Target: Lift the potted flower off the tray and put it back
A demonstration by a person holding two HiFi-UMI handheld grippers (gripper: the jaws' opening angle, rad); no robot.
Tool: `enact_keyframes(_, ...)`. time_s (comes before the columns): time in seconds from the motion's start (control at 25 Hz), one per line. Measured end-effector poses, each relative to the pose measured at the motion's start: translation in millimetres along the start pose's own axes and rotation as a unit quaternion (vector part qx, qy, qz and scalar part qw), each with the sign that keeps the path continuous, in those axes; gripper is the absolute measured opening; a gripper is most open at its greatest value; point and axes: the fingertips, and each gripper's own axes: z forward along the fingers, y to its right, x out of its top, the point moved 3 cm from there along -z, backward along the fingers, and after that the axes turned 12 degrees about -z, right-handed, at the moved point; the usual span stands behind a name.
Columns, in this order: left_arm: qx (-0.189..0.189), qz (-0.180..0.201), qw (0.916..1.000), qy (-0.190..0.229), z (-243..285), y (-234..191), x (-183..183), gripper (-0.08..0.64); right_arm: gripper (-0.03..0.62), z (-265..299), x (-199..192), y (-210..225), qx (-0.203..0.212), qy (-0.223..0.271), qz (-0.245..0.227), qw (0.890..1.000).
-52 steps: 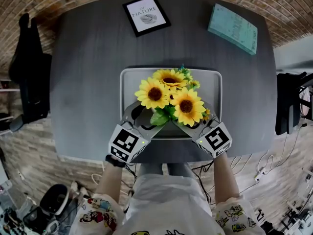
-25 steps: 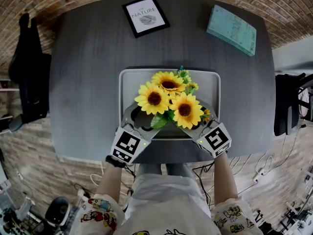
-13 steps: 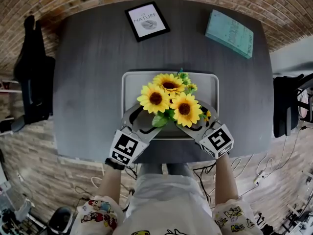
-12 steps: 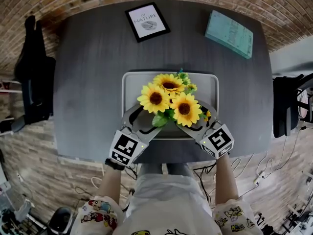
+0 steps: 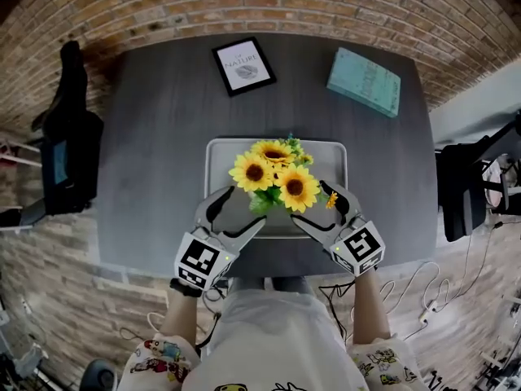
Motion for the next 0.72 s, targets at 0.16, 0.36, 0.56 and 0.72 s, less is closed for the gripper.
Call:
enact_keyframes(0.16, -0.001, 0.006, 0.9998, 0.019, -9, 14, 18, 0.371, 0.402, -17, 16, 2, -0.015, 0.010, -0.013, 1.000)
enact_keyframes(0.36, -0.004, 0.006, 0.9987, 0.050, -20, 30, 42, 0.365, 0.400, -38, 40, 5, -0.031, 0.036, -0.015, 0.999)
enact_keyframes(0.56, -0.009, 0.007, 0.9959, 0.089, -34, 48, 68, 0.344, 0.370, -62, 75, 4, -0.053, 0.083, -0.021, 0.995)
enact_keyframes(0.72, -0.006, 0.019, 0.9936, 0.112, -44, 64, 89, 0.327, 0.334, -81, 100, 5, -0.059, 0.124, -0.016, 0.990)
